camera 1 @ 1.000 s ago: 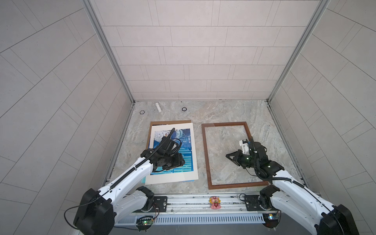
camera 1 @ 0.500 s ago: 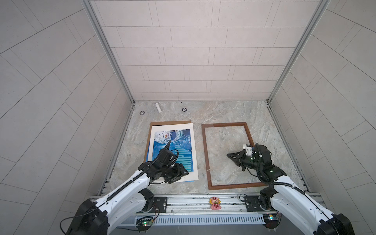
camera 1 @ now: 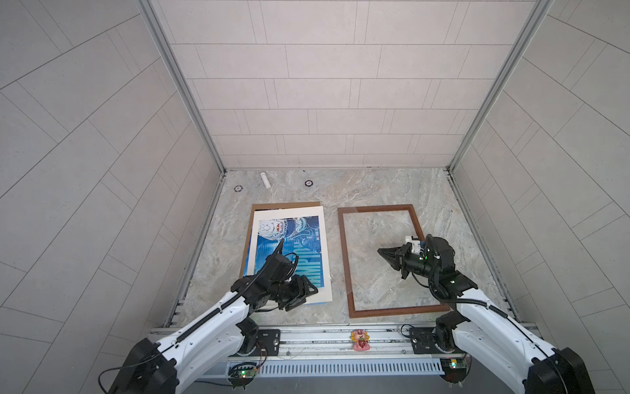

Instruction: Put the photo into the frame

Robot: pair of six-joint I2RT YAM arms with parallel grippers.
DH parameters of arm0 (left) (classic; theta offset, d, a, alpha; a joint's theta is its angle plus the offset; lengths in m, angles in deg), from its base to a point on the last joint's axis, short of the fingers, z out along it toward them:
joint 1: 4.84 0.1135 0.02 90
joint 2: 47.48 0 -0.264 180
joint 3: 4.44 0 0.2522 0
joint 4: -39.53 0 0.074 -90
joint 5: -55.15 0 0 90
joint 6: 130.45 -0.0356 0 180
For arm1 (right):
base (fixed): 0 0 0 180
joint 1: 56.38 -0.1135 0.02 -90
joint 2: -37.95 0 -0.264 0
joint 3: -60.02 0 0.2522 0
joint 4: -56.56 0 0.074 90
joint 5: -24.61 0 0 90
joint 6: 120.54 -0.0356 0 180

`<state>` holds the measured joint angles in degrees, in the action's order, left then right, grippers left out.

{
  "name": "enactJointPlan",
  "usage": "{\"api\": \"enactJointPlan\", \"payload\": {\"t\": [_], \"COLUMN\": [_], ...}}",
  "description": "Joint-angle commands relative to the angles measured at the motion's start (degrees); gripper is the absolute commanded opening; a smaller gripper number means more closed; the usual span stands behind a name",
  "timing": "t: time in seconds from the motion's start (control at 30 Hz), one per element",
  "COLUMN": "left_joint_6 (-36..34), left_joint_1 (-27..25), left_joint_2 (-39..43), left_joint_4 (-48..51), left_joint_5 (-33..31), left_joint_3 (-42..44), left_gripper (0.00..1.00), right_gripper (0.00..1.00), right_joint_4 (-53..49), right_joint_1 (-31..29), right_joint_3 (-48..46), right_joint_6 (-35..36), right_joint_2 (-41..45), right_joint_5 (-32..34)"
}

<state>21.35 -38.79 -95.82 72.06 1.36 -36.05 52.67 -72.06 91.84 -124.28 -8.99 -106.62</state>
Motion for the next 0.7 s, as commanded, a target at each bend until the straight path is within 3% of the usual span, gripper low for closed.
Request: {"api": "enactJointPlan", "payload": {"t": [0.0,0.13,0.67], "left_joint_6": [1.63,2.54,8.49], "left_joint_1": [-0.7,-0.7,-0.76], "left_joint_2": [1.47,2.66,-3.84], "left_joint_4": [-0.82,-2.15,-23.73], "left_joint_5": [0.01,-0.83,-3.42], "left_joint_3": [0.8,2.82,6.31], "left_gripper": [0.67,0.67,0.65], "right_gripper": [0.0,0.0,0.0], "right_joint_4": [1.69,0.65,-6.67], "right_joint_1": [0.48,0.52,0.2], "right_joint_3": [2.56,4.43,7.15], "right_joint_6": [-5.01,-5.68,-5.25], "right_joint_2": [-0.33,-0.77,3.25], "right_joint_5": [0.28,-1.13,-0.69]}}
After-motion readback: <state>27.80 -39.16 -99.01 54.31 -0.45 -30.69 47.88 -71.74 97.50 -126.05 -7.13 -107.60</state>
